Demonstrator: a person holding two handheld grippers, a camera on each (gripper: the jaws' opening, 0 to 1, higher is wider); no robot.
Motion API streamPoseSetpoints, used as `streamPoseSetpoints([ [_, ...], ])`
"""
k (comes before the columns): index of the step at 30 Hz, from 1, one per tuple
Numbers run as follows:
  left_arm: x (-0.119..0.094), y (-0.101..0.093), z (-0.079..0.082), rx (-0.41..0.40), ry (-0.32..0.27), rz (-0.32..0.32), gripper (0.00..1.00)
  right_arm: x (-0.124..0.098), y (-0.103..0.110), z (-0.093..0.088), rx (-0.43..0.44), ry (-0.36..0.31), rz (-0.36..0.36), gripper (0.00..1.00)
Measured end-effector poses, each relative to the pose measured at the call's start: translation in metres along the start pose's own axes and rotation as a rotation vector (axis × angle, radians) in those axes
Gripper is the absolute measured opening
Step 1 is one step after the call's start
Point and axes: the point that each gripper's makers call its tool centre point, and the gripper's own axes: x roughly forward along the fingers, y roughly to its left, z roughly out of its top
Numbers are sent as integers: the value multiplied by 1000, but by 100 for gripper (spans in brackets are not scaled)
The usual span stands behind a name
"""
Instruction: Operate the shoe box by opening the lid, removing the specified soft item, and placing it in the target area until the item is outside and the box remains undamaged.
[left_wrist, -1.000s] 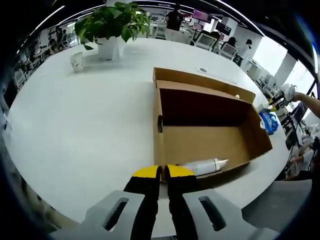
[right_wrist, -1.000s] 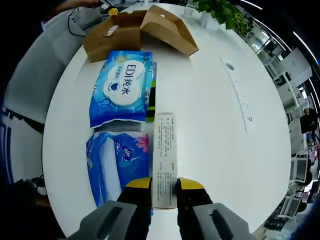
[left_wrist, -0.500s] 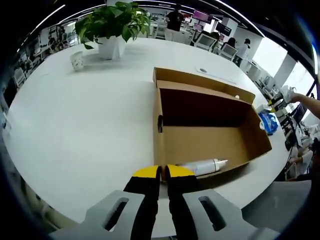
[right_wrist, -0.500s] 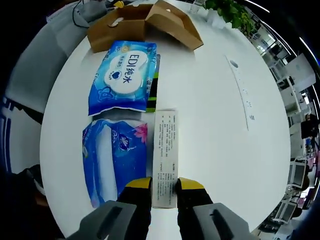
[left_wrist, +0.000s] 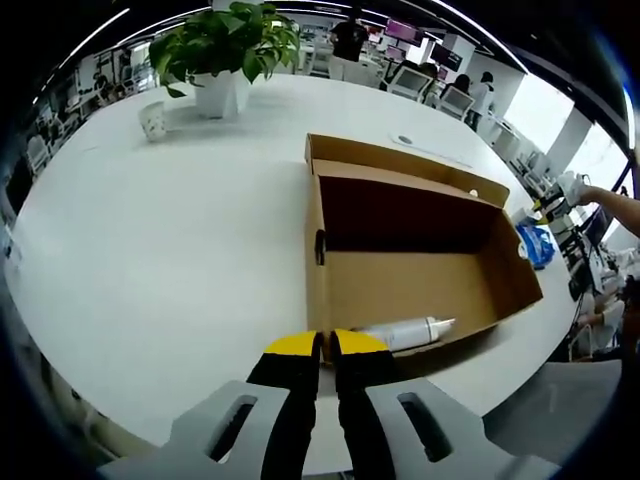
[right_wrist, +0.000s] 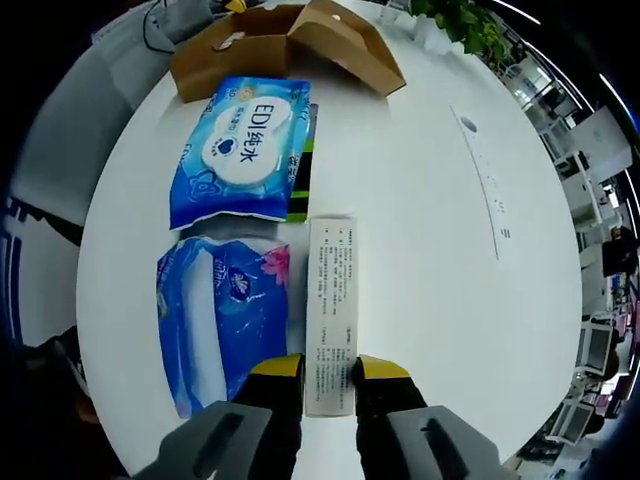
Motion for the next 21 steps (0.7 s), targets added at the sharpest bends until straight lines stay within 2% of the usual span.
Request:
streamPoseSetpoints([
  [10, 0, -1, 0, 8, 1, 9, 3, -3, -8, 13, 42, -48, -30, 21],
  [16, 0, -2, 0, 35, 8, 15, 3, -9, -10, 18, 67, -69, -51, 28],
  [17, 0, -2, 0, 37, 8, 16, 3, -12, -9, 21, 80, -77, -55, 28],
  [20, 0, -2, 0, 41, 7, 18, 3, -18, -7, 28, 205, -117, -67, 33],
  [21, -1, -2, 0, 42, 7, 18, 3, -20, -6, 29, 206, -123, -68, 35],
])
